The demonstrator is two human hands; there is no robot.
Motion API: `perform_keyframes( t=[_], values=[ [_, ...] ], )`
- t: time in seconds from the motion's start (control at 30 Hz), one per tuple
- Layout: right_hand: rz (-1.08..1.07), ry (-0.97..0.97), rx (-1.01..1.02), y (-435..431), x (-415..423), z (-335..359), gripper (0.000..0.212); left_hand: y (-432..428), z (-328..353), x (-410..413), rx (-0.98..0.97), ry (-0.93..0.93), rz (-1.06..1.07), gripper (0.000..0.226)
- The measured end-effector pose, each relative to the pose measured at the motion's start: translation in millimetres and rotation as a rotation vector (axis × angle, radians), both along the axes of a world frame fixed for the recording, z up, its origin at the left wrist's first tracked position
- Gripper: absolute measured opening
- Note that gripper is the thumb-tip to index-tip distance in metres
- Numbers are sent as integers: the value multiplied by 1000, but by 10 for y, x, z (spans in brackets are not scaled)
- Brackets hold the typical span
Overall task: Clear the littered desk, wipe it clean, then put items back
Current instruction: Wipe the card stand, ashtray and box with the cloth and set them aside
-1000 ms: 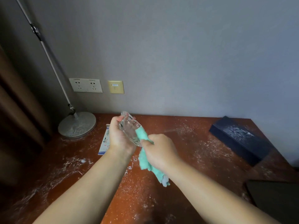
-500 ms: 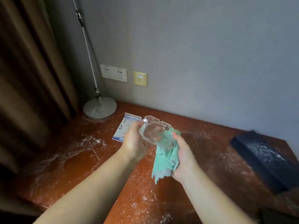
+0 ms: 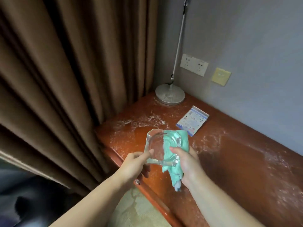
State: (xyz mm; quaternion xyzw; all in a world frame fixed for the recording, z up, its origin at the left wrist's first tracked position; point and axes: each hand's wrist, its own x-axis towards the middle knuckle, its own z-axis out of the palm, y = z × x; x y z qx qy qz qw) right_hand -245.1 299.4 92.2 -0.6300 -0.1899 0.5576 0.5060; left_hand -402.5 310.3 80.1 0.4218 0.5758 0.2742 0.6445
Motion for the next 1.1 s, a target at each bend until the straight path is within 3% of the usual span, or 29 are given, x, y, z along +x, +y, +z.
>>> perform_keyframes(
  t=[0.1,0.37,0.53,0.7,0.87,1.1],
  values=[
    [105,22,-13,-5,-716,-160,25,-249,-174,-658,-51,-56,133,36],
    [493,58,-143,-468,-3024,-776,23,-1131,-658,-2693,-269,-215,698,22],
    [735,-39,-297,-960,-4123,-1153,16,-1860,-1157,-3835,-407,-207,931,25],
    [835,-156,-471,-1207,-4802,-1421,9,-2337,-1668,-4707,-554,-194,1167,22],
    [949,-291,-523,-1229,-5272,-1728,18,-2597,-2292,-5399,-638,-108,1247,25],
    [986,-401,-592,-1266,-5490,-2059,10,-2462,-2945,-5926,-672,16,1237,29]
  ],
)
